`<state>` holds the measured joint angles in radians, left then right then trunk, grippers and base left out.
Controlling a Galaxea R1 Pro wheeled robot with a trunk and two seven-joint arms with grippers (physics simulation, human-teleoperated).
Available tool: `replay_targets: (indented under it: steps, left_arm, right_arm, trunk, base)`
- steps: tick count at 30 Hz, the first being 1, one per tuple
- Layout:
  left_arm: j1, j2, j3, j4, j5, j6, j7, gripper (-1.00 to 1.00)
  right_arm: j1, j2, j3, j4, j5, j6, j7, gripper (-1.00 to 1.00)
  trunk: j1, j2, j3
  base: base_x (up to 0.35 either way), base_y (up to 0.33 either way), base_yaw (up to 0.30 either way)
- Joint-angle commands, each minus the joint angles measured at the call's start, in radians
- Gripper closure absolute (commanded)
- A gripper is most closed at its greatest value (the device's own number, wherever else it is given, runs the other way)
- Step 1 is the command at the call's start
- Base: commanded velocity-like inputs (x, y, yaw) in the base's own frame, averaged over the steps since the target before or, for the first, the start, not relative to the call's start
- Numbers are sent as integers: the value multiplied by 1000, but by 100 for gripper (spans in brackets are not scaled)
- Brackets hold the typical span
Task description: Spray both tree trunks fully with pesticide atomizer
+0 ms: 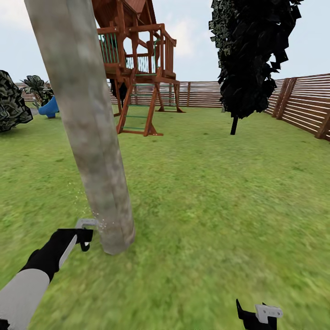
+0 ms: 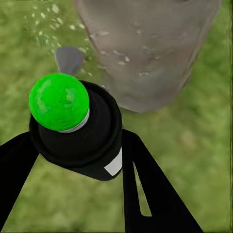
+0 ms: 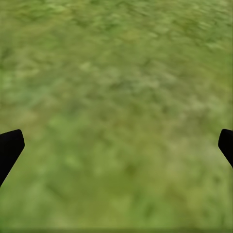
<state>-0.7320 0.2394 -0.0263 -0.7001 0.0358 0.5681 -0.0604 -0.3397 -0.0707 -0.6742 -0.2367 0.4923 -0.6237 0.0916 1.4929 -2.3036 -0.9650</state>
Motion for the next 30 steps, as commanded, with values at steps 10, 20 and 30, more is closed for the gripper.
replay_targets:
  steps: [10, 20, 30]
  left_arm:
    - [-52, 15, -95, -54, 6, 70, -96, 100]
    - [-97, 37, -86, -177, 8, 230, -106, 100]
    - [-103, 29, -67, -317, 12, 363, -107, 100]
  right_arm:
    - [-1, 0, -8, 0, 0, -2, 10, -100]
    - [-1, 0, -8, 0, 0, -2, 10, -100]
    - [-1, 0, -8, 0, 0, -2, 10, -100]
  trunk:
    - [0, 0, -1]
    - [0, 0, -1]
    - [0, 0, -1]
  base:
    - [-72, 0, 0]
    - [0, 0, 0]
    - [-15, 4, 0]
